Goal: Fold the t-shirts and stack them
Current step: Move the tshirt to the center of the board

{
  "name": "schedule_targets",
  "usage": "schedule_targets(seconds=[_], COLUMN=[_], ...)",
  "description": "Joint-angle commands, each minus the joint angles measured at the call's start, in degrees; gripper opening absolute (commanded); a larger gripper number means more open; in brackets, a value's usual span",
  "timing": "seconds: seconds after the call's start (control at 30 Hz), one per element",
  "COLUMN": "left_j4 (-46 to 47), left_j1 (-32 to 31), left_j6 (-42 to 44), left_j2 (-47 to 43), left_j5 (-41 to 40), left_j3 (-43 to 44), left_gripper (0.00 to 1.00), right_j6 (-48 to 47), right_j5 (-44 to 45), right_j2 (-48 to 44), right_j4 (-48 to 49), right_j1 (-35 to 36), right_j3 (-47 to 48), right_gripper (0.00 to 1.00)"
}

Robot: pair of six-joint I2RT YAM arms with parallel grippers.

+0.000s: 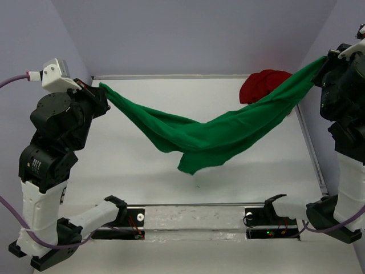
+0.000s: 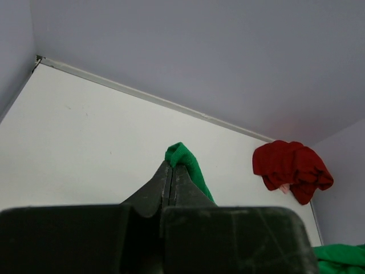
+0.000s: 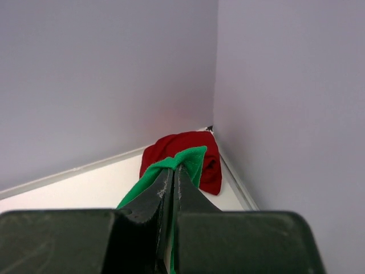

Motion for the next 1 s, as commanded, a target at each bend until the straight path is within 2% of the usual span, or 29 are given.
schedule_targets(seconds=[0.0, 0.1, 0.23, 0.4, 0.53, 0.6, 0.73, 0.97], left_j4=[0.0, -0.5, 1.5, 1.7, 3.8, 7.4, 6.4, 4.3], left_j1=[0.0, 0.0, 0.0, 0.0, 0.0, 0.0, 0.0, -0.1], left_j6=[0.5, -1.4, -3.6, -4.5, -3.5, -1.4, 0.7, -0.5], left_j2=[0.5, 0.0, -1.4, 2.4, 6.3, 6.9, 7.9, 0.9], left_j5=[-0.1, 0.0, 1.4, -3.7, -8.5, -9.1, -7.5, -4.4], left_j3=[1.8, 1.3, -3.9, -10.6, -9.4, -7.2, 0.3, -1.5], left_gripper=[0.00, 0.00, 0.00, 0.00, 0.00, 0.00, 0.00, 0.00], right_j6=[-0.1, 1.8, 3.3, 4.8, 3.3, 2.3, 1.3, 1.0], right_j5=[-0.4, -0.9, 0.0, -1.6, -1.2, -1.9, -2.1, 1.5], right_j2=[2.8, 3.5, 5.4, 7.7, 12.3, 15.5, 19.7, 15.1], right_j4=[-3.1, -4.8, -7.5, -6.8, -5.4, -5.3, -7.5, -6.4], right_j1=[0.1, 0.1, 0.1, 0.1, 0.1, 0.1, 1.2, 5.1], right_j3=[-0.1, 0.0, 0.0, -4.4, -2.3, 2.3, 11.8, 6.9], right_gripper=[0.00, 0.00, 0.00, 0.00, 0.00, 0.00, 0.00, 0.00])
